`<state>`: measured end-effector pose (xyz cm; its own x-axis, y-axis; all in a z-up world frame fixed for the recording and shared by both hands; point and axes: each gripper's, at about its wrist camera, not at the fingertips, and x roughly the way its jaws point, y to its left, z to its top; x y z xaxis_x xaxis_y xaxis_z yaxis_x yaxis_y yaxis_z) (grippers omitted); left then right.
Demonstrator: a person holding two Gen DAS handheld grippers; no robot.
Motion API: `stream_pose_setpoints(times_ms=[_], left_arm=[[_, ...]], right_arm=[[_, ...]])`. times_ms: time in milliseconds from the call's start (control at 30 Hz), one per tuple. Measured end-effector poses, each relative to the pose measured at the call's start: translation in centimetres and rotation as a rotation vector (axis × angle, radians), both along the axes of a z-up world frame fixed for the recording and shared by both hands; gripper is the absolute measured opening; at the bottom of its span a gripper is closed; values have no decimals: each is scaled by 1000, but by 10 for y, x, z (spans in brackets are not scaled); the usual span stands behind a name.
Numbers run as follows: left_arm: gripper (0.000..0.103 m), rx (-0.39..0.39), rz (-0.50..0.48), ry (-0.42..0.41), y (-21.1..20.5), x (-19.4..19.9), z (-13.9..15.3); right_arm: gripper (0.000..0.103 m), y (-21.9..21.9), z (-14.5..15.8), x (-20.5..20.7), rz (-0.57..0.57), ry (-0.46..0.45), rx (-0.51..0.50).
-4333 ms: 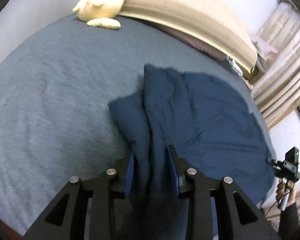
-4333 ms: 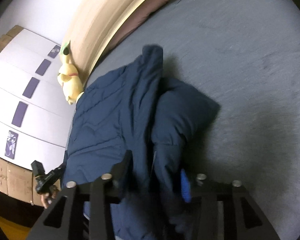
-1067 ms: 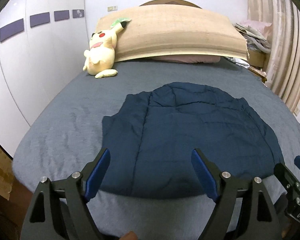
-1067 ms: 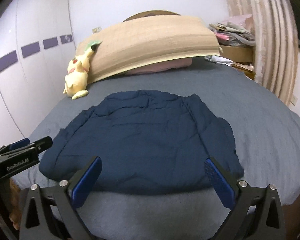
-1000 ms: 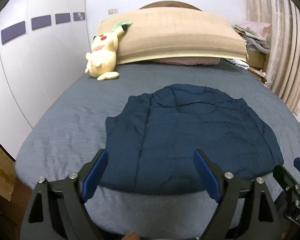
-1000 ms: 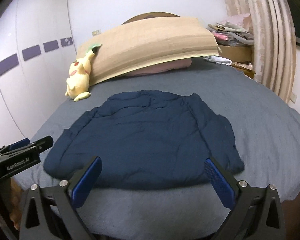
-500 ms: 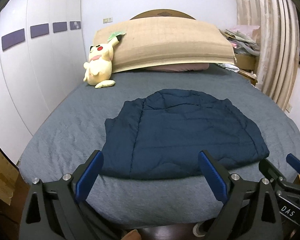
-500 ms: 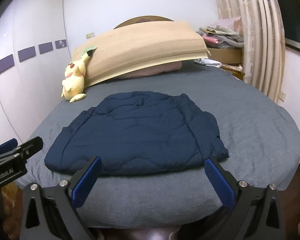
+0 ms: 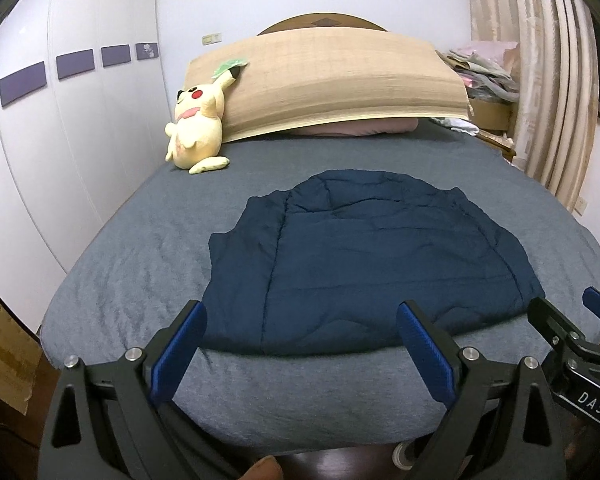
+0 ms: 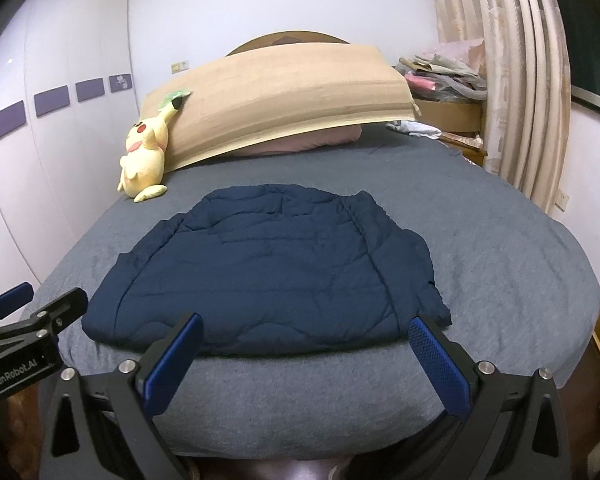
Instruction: Fold large clothes
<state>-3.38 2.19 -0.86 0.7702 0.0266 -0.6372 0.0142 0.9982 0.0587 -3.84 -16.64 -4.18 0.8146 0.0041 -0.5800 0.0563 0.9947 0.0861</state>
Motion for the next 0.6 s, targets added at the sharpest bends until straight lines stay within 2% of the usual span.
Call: stream_pose_setpoints(times_ms=[600], left_arm=[[96, 21, -1, -32, -2, -3, 3]], right_arm=[[103, 5, 2, 0, 12, -2, -18]])
